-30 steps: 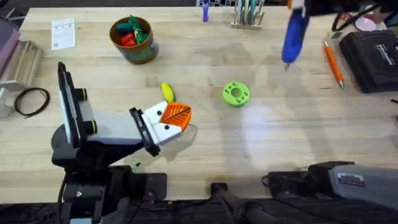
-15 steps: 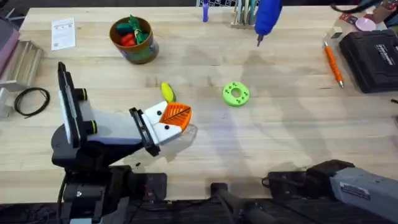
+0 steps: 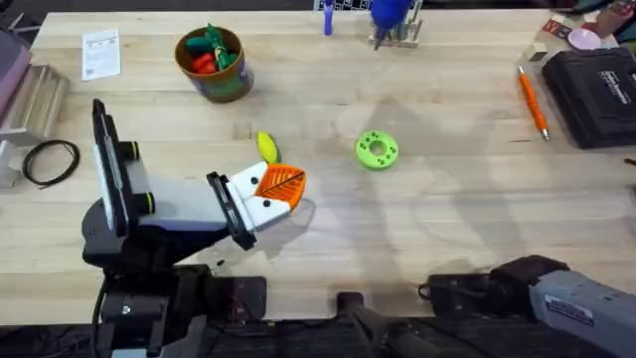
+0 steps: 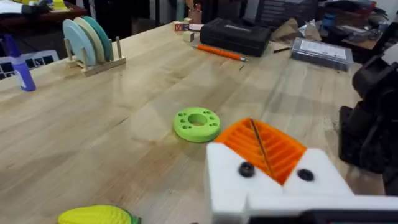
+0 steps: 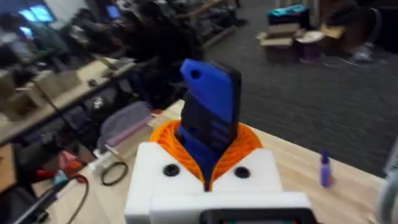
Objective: Pick up the gripper from the table and insert it into the empty holder that is missing its gripper. Then pick up a screw, insert it into the mounting hole, and use the screwdriver to tighten it. Finally, clean up the table by picking up the vegetable and placing it into the bucket.
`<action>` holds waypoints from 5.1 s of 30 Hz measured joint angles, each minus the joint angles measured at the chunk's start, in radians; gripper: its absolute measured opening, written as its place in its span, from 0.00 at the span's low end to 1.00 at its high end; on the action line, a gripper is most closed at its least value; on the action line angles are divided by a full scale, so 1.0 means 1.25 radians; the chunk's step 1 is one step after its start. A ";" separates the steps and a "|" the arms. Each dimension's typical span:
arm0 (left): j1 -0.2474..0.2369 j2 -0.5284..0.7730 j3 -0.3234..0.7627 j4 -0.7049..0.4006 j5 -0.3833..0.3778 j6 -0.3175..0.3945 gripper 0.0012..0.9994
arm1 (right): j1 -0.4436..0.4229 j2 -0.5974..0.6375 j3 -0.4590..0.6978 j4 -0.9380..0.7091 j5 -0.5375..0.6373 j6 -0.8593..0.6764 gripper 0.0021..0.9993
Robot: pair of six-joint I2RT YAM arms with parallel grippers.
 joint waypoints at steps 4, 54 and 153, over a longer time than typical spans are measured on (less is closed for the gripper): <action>0.000 0.000 0.000 0.000 0.000 0.000 0.00 | 0.000 0.001 -0.103 0.198 -0.051 0.089 0.02; 0.000 0.000 0.000 -0.001 0.002 0.000 0.00 | 0.357 0.207 -0.313 0.945 -0.341 -0.008 0.02; 0.000 0.000 0.000 -0.001 0.003 0.000 0.00 | 0.409 0.262 -0.313 0.923 -0.340 -0.069 0.02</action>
